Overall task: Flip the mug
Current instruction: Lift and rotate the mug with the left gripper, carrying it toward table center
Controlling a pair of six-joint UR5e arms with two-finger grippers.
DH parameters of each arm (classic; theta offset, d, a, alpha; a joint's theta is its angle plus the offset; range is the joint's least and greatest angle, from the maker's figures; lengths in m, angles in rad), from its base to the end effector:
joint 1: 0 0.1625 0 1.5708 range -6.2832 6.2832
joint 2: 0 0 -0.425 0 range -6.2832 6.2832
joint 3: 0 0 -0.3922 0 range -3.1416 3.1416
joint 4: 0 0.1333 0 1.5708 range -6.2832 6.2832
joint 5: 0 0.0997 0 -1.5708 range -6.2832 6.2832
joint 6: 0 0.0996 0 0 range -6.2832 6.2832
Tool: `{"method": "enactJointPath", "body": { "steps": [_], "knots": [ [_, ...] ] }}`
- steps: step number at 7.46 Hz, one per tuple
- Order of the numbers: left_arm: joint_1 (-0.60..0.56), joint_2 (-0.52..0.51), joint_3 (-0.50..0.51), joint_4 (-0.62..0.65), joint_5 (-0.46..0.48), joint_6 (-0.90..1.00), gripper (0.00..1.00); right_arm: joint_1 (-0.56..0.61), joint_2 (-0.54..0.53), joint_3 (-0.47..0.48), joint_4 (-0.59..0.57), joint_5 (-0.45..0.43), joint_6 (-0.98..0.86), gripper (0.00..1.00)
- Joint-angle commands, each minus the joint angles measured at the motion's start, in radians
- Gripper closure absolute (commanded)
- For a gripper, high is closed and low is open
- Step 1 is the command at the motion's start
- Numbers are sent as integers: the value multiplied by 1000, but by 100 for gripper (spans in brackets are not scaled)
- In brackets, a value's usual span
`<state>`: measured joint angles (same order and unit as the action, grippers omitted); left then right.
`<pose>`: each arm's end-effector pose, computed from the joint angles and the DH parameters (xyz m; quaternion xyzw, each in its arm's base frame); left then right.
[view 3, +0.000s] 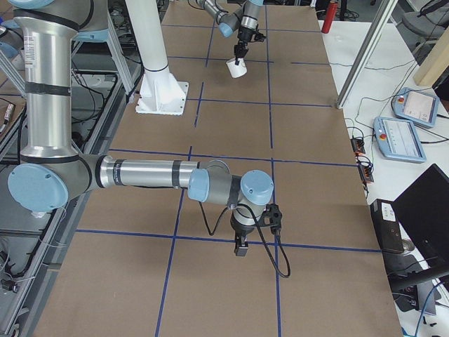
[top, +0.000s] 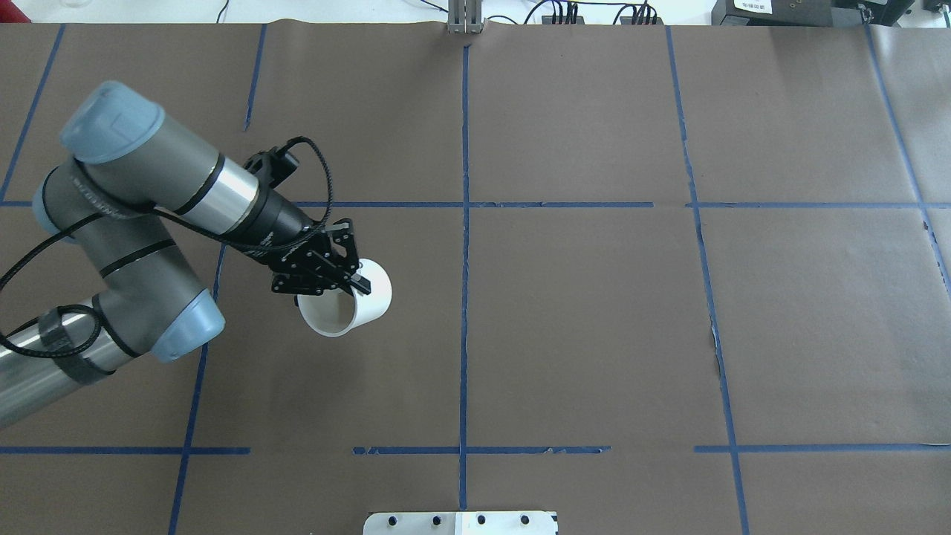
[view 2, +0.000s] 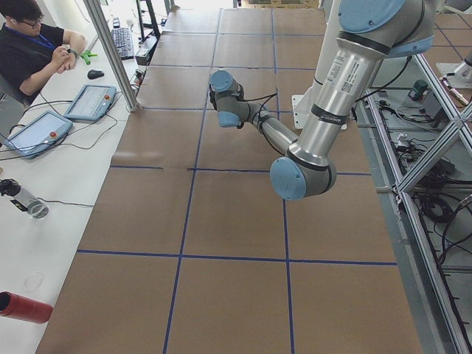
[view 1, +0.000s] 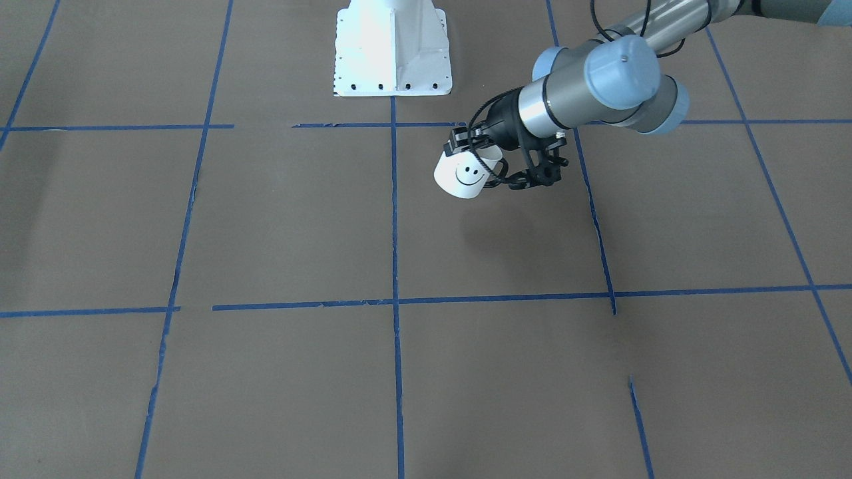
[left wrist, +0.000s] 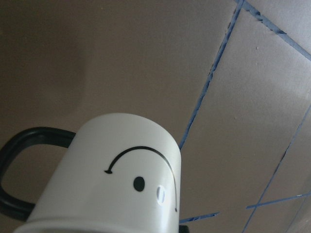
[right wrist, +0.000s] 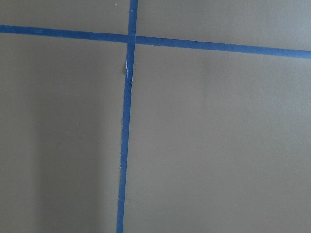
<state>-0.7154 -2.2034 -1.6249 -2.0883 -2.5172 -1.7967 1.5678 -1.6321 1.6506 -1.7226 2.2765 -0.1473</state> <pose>0.4522 -0.4625 0.1844 -0.2422 0.5801 -0.1026 0.7709 0.0673 -0.4550 0.6678 -0.0375 -0.3484 -0.0473 0.9354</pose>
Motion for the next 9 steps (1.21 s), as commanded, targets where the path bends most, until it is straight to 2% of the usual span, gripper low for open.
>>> {"method": "enactJointPath", "body": {
  "steps": [1,2,4,6,9],
  "knots": [
    [45,-236,147,262,0,0,100,0,0,0,0,0,0,0],
    [68,-299,257,264,1,0,100,0,0,0,0,0,0,0],
    [94,-322,348,280,0,63,100,0,0,0,0,0,0,0],
    [120,-373,361,457,1,217,100,0,0,1,0,0,0,0],
    [120,-366,356,531,14,484,100,0,0,0,0,0,0,0]
  ]
}}
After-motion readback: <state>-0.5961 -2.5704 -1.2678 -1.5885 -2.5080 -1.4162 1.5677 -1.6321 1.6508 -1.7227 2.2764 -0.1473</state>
